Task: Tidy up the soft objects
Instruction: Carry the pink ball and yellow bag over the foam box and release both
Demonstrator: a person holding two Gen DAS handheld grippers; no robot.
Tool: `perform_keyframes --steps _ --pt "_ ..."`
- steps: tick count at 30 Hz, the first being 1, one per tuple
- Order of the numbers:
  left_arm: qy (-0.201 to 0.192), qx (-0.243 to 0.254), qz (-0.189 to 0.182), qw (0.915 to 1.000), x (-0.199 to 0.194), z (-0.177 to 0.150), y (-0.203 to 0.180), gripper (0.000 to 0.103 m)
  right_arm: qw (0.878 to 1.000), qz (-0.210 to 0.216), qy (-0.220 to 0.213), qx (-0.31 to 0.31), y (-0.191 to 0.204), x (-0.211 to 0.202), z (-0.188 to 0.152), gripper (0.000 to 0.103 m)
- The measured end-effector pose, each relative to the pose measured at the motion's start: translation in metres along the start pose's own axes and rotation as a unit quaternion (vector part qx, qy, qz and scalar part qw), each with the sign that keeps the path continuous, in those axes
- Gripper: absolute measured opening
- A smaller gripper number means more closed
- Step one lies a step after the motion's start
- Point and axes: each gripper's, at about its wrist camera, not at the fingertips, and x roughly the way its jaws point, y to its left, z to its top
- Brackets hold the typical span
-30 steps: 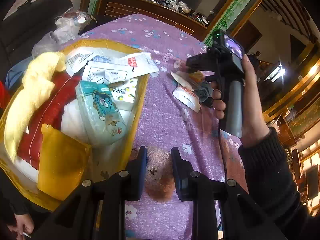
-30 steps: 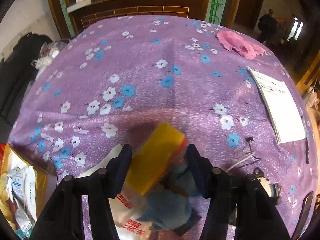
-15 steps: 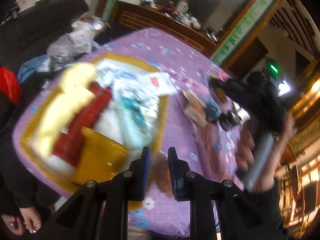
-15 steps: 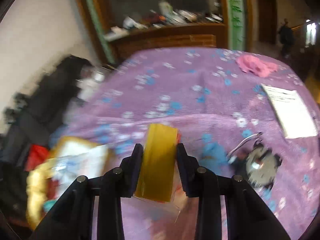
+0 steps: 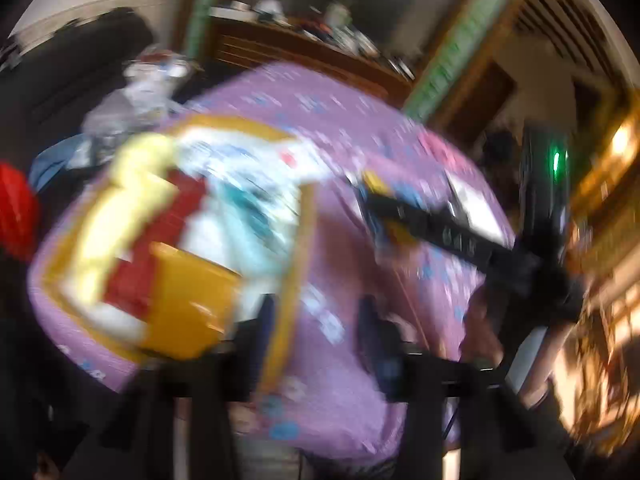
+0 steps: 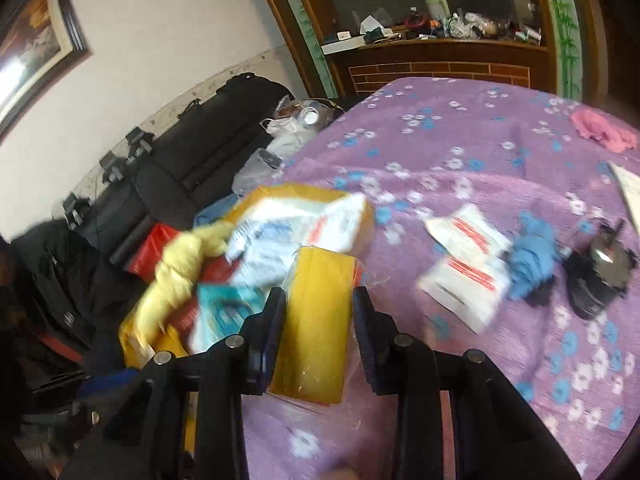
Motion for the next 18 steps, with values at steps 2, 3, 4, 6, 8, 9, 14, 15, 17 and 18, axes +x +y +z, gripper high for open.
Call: perform_keyframes --steps 2,3,4,6,8,9,14,15,17,18 --pt "0.027 0.027 0.005 0.9993 0.022 -0.005 -0.021 0.051 1.000 -0.016 -0.010 0.022 -0.020 -0.016 -0.010 0.033" --pt "0.039 0.039 0.004 0.9985 0.032 -0.006 -0.031 0.051 0.999 -0.017 -0.016 0.039 -0.031 -0.025 -0.015 0.033" --pt "0.047 0.049 0.000 0.9977 0.041 -0.007 -0.039 0.051 0.998 -0.016 -0.022 0.056 -0.042 -0.034 -0.018 0.033" --pt "0.064 0.060 0.000 0.9961 0.062 -0.009 -0.050 0.051 0.996 -0.019 -0.025 0.081 -0.061 -0.045 -0.027 0.033" --pt "0.074 0.069 0.026 0.9946 0.079 -0.012 -0.057 0.051 0.995 -0.026 -0.020 0.090 -0.073 -0.048 -0.034 0.033" --pt "0.063 0.080 0.042 0.9939 0.080 -0.012 -0.062 0.050 0.995 -0.029 -0.017 0.091 -0.075 -0.049 -0.036 0.033" --pt "0.061 0.084 0.064 0.9925 0.076 -0.014 -0.059 0.006 0.995 -0.024 -0.008 0.100 -0.081 -0.050 -0.049 0.033" --pt "0.060 0.069 0.052 0.9944 0.074 -0.013 -0.052 0.006 0.995 -0.020 -0.008 0.098 -0.080 -0.050 -0.050 0.033" --pt "0.057 0.044 0.026 0.9971 0.068 -0.011 -0.039 0.006 0.996 -0.015 -0.010 0.090 -0.075 -0.049 -0.052 0.033" --pt "0.054 0.031 0.014 0.9980 0.063 -0.011 -0.034 0.007 0.996 -0.014 -0.010 0.090 -0.073 -0.048 -0.053 0.033"
